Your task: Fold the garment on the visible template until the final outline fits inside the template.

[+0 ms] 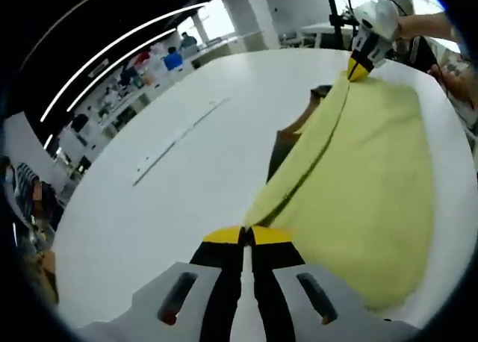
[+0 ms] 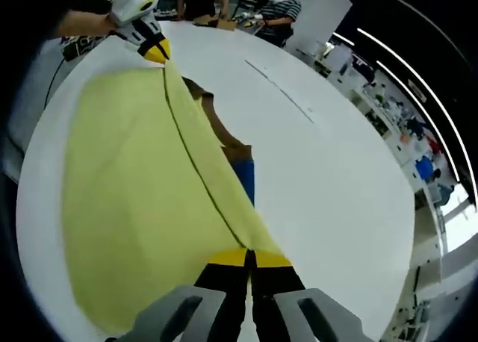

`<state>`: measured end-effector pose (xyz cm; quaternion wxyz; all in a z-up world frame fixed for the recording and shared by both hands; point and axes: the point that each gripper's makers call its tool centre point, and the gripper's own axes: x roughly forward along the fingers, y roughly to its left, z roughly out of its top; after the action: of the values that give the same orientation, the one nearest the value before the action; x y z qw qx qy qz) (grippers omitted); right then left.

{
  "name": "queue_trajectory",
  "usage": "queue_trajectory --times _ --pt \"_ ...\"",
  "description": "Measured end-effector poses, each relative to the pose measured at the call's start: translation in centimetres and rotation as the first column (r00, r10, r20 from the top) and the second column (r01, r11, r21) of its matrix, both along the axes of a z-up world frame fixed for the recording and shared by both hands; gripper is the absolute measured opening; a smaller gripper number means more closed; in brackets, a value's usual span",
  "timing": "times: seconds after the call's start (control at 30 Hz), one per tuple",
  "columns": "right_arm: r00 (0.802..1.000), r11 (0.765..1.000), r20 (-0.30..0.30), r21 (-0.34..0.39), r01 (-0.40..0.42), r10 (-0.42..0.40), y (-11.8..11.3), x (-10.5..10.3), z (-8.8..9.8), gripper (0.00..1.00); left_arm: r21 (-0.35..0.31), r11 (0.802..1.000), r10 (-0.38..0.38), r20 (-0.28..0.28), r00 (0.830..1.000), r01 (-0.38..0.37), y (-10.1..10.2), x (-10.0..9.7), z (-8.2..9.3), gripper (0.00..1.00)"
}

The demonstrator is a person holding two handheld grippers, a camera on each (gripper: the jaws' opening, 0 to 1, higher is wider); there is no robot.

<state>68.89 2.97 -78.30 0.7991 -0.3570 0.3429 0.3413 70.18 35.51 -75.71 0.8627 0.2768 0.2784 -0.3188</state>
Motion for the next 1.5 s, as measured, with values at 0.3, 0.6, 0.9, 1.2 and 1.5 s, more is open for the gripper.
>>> queue_trajectory --times 0.3,0.6,0.9,1.2,1.5 --pt "0.996 0.997 0.068 0.050 0.057 -0.061 -0.2 1.7 1.7 0.00 -0.087 0.992 0.093 -0.033 0.995 -0.096 0.0 0.9 0.7 0.00" --pt "0.984 0.986 0.101 0.100 0.136 -0.146 -0.3 3.9 1.8 0.00 -0.159 0.954 0.246 -0.081 0.966 -0.256 1.0 2.6 -0.1 0.00" --pt "0.973 0.972 0.094 0.125 0.199 -0.211 -1.5 4.6 2.6 0.03 -0.214 0.912 0.335 -0.102 0.937 -0.350 2.2 3.1 0.0 0.03" --pt "0.990 0.985 0.015 0.103 0.135 -0.137 -1.6 2.1 2.2 0.27 -0.145 0.961 0.223 -0.088 0.971 -0.234 2.0 1.5 -0.1 0.11" --pt "0.993 0.989 0.004 0.099 0.114 -0.115 -1.3 1.8 2.4 0.33 -0.104 0.982 0.151 -0.100 0.984 -0.161 1.2 1.0 -1.2 0.18"
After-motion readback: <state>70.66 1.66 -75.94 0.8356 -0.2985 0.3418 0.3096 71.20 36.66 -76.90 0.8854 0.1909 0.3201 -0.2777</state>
